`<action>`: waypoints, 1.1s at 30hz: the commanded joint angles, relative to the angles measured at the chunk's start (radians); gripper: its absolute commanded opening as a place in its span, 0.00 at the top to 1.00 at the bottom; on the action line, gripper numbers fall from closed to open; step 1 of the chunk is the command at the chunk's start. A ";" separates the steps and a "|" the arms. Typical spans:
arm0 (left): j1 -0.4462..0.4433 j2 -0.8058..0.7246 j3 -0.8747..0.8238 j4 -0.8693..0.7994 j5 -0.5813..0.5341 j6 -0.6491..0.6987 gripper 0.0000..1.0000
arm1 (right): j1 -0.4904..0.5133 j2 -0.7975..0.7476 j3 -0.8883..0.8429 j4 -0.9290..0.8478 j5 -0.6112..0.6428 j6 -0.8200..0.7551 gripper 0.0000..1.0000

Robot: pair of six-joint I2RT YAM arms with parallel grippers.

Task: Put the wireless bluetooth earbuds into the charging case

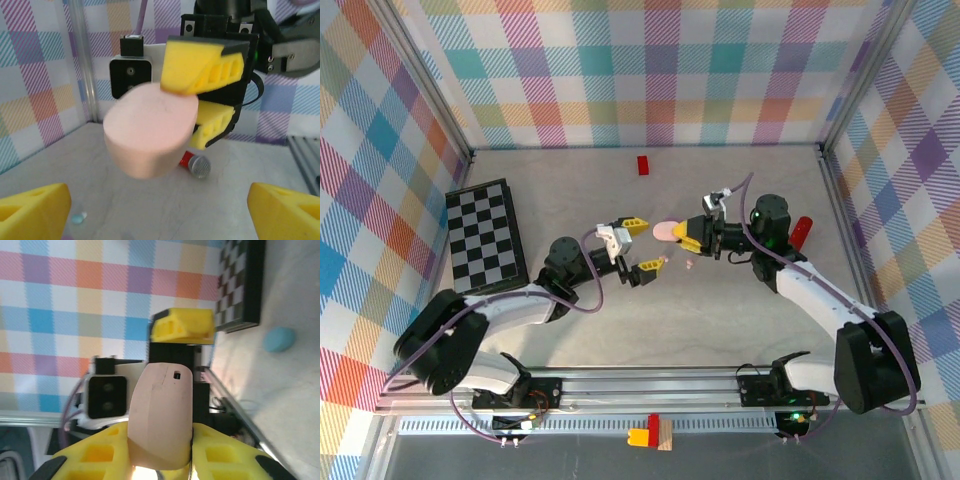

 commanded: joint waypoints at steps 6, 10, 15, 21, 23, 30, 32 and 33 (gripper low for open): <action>0.008 0.069 0.075 0.246 0.092 -0.075 0.15 | -0.003 0.042 -0.023 0.452 -0.014 0.356 0.91; 0.009 0.092 0.115 0.245 0.124 -0.086 0.19 | -0.002 0.049 -0.022 0.460 -0.029 0.367 0.91; 0.009 0.118 0.166 0.244 0.178 -0.095 0.23 | -0.002 0.039 -0.030 0.405 -0.040 0.337 0.93; 0.008 0.144 0.208 0.243 0.248 -0.120 0.35 | -0.001 0.028 -0.027 0.395 -0.044 0.323 0.94; 0.008 0.151 0.215 0.243 0.261 -0.121 0.38 | -0.001 0.025 -0.026 0.395 -0.049 0.323 0.94; 0.008 0.159 0.218 0.243 0.279 -0.103 0.43 | -0.001 0.016 -0.017 0.394 -0.054 0.327 0.94; 0.008 0.162 0.221 0.243 0.284 -0.102 0.45 | -0.001 0.016 -0.017 0.392 -0.056 0.327 0.94; 0.009 0.162 0.221 0.243 0.286 -0.103 0.46 | -0.002 0.017 -0.017 0.387 -0.056 0.326 0.94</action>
